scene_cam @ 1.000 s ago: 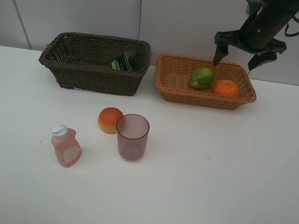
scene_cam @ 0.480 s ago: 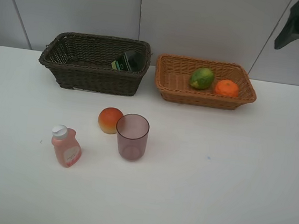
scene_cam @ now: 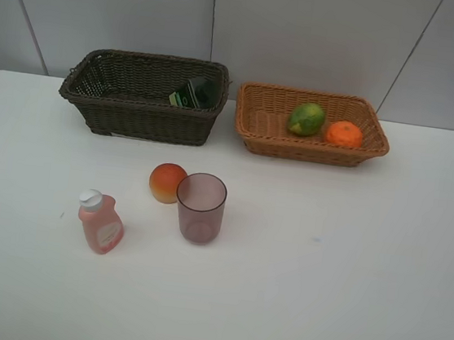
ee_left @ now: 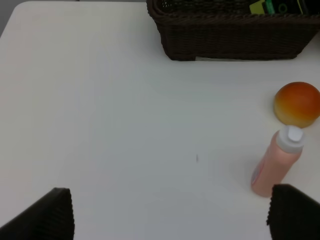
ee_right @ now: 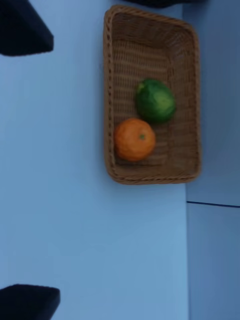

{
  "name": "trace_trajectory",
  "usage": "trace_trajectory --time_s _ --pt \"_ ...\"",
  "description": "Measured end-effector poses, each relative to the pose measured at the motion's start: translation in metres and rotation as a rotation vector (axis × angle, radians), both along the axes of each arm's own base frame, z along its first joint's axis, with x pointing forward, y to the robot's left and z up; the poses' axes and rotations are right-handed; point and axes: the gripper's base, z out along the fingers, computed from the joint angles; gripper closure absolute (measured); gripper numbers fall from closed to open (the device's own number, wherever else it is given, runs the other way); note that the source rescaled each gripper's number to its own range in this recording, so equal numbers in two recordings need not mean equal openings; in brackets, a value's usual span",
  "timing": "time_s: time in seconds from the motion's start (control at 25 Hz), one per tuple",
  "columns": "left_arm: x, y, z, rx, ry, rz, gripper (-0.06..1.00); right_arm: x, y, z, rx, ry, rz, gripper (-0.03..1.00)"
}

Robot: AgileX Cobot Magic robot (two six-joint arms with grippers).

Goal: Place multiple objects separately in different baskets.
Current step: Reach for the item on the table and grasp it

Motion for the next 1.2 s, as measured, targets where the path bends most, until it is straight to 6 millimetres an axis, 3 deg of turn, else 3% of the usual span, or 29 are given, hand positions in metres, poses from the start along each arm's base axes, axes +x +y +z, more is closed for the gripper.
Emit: trace_trajectory --time_s 0.16,0.28,0.52,0.76,1.2 --pt "0.0 0.0 0.0 0.0 -0.001 0.0 -0.06 -0.054 0.001 -0.009 -0.014 -0.119 0.028 -0.01" --pt "0.0 0.0 0.0 0.0 -0.001 0.0 -0.06 -0.085 0.001 -0.028 -0.016 -0.177 0.03 -0.01" --pt "0.0 0.0 0.0 0.0 -0.001 0.0 -0.06 -0.129 0.003 -0.067 0.002 -0.286 0.044 -0.01" --pt "0.0 0.0 0.0 0.0 -0.001 0.0 -0.06 -0.139 0.006 -0.096 0.03 -0.303 0.066 -0.01" --pt "0.0 0.0 0.0 0.0 -0.001 0.0 -0.06 -0.118 0.003 -0.136 0.001 -0.148 0.041 -0.01"
